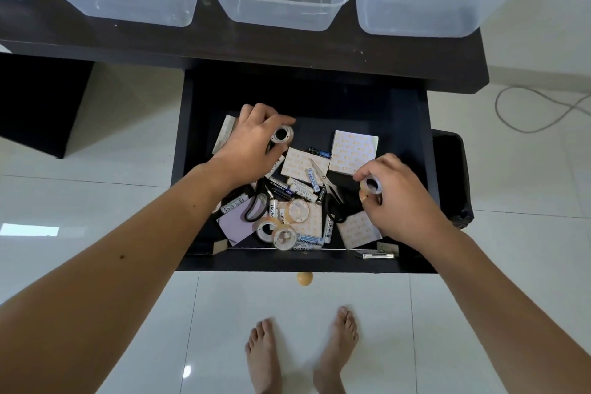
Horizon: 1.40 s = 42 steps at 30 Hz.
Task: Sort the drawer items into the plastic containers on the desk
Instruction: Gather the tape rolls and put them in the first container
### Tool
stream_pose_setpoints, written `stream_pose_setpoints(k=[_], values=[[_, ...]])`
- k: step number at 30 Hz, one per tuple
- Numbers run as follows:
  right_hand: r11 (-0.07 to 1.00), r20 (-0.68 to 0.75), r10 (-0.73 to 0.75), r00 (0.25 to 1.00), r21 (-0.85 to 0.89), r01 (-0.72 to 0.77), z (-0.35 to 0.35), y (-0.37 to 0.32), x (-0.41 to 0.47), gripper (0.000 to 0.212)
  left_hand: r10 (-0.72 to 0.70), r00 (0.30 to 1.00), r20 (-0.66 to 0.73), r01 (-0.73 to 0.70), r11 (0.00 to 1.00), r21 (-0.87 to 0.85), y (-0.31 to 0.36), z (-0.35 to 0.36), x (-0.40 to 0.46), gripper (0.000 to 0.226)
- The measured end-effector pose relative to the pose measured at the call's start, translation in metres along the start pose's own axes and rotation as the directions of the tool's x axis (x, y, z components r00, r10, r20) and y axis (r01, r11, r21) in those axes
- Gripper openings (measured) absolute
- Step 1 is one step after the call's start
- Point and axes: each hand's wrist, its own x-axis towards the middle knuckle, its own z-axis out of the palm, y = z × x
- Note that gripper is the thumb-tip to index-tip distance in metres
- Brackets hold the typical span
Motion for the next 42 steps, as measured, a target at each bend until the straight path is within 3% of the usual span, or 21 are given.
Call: stream_pose_setpoints(k=[8,13,18,22,32,39,42], values=[[0.998,0.038,0.044,0.998,-0.054,-0.042,0.004,-0.004,-0.004,0.037,-0.003,1.0,0.028,0.001,0.996,0.085,0.001,-0.011,0.006,0.046],[0.996,0.054,0.035,0.998,-0.09,-0.031,0.008,-0.003,-0.003,0.035,0.019,0.999,-0.039,-0.017,0.998,0.062,0.001,-0.011,0.001,0.043],[0.994,-0.017,-0.085,0.996,0.072,0.086,0.004,-0.007,-0.008,0.036,0.054,0.998,-0.034,-0.05,0.994,0.098,-0.004,-0.008,-0.005,0.044],[0.97,0.06,-0.193,0.979,0.165,0.181,0.01,-0.014,-0.005,0.032,0.062,0.998,-0.019,-0.059,0.989,0.136,-0.003,-0.008,-0.003,0.041],[0.945,0.123,-0.32,0.939,0.115,0.307,0.018,-0.04,0.01,0.028,0.042,0.998,0.037,-0.043,0.999,0.033,0.0,-0.011,0.005,0.046],[0.932,0.253,-0.357,0.899,0.038,0.359,0.032,-0.049,0.017,0.044,0.086,0.996,0.015,-0.085,0.996,-0.04,0.004,-0.009,0.0,0.047],[0.925,0.279,-0.362,0.889,-0.011,0.38,0.037,-0.05,0.018,0.053,0.082,0.993,0.09,-0.078,0.996,-0.051,0.001,-0.009,-0.001,0.046]])
